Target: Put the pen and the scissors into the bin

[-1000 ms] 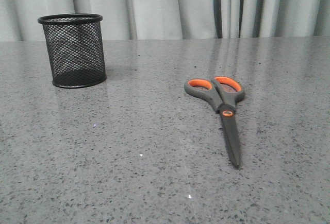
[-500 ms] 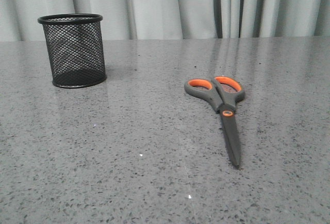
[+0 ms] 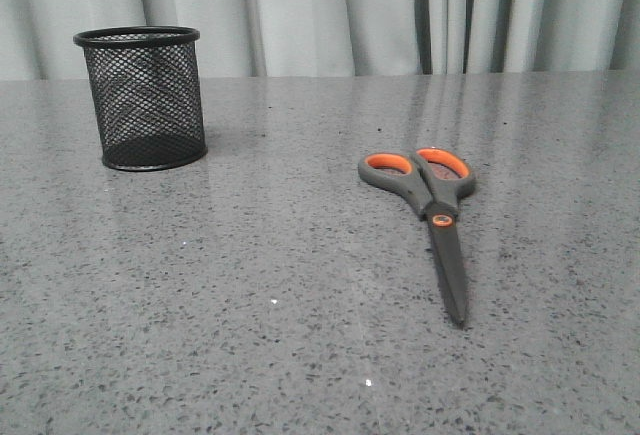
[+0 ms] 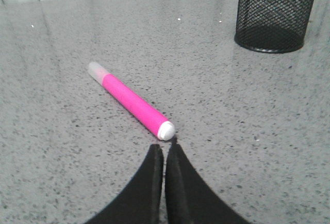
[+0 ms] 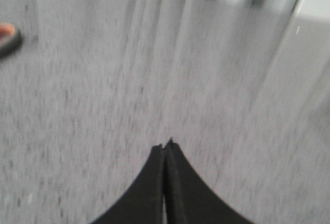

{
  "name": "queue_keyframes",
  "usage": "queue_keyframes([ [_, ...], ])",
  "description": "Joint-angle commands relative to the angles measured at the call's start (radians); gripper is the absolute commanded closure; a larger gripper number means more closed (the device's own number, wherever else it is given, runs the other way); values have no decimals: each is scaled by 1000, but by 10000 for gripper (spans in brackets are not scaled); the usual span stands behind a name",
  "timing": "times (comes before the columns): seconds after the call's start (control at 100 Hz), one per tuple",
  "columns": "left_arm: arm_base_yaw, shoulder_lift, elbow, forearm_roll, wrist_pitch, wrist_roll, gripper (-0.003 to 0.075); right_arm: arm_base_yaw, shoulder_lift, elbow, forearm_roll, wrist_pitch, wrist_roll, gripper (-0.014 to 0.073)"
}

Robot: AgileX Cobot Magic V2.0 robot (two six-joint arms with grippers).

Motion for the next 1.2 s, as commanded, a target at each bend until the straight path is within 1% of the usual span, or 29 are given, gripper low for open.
queue_keyframes([
  [0.0,4,-5,45,31,-123,1,739,-5,-18,14,-30,-229,-1,663],
  [0.05,4,-5,45,-10,-194,1,739,-5,-18,14,2,-317,5,663],
  [0.08,4,-5,45,-45,-255,1,739,-5,-18,14,46,-377,23,663],
  [0.13,4,-5,45,-130,-333,1,739,-5,-18,14,132,-444,85,663],
  [0.16,4,-5,45,-191,-375,1,739,-5,-18,14,184,-465,149,663],
  [0.21,4,-5,43,-327,-445,-6,739,-5,-18,14,245,-456,213,663],
  [0.22,4,-5,43,-374,-462,-12,739,-5,-18,14,255,-442,217,663],
  [0.33,4,-5,36,-727,-540,-33,739,-5,-18,14,273,-356,242,663],
  [0.38,4,-5,36,-832,-547,-33,739,-5,-18,14,277,-347,264,663],
  [0.43,4,-5,36,-885,-547,-33,739,-5,-18,14,277,-365,298,663],
  [0.56,4,-5,34,-888,-510,-33,738,-5,-18,9,277,-437,408,663],
  [0.59,4,-5,32,-885,-497,-33,732,-5,-18,-1,277,-433,415,662],
  [0.63,4,-5,18,-868,-478,-31,704,-5,-18,-15,277,-421,414,659],
  [0.68,4,0,-11,-823,-436,-23,640,-5,-14,-50,277,-387,414,647],
  [0.71,4,5,-33,-776,-395,-20,577,-5,-9,-71,277,-359,414,628],
  [0.73,4,11,-52,-745,-370,-20,550,-5,-2,-88,277,-346,414,608],
  [0.74,4,14,-59,-735,-362,-20,521,-5,0,-94,277,-332,414,601],
  [0.78,4,37,-104,-690,-307,-20,436,-5,15,-128,277,-299,414,547],
  [0.83,4,79,-161,-653,-239,-20,356,-5,42,-166,277,-267,414,469],
  [0.88,4,136,-223,-626,-168,-20,318,-5,77,-204,277,-229,413,391],
  [0.94,4,224,-309,-599,-86,-20,325,-5,130,-256,277,-171,411,311],
  [0.99,4,299,-378,-580,-36,-20,352,-3,175,-300,277,-92,406,277],
  [1.07,4,426,-496,-539,45,-20,414,-3,251,-376,277,20,386,272],
  [1.14,4,559,-598,-478,151,-22,479,-3,305,-431,277,87,357,274],
  [1.19,4,643,-669,-430,225,-42,504,-3,332,-464,277,119,339,274],
])
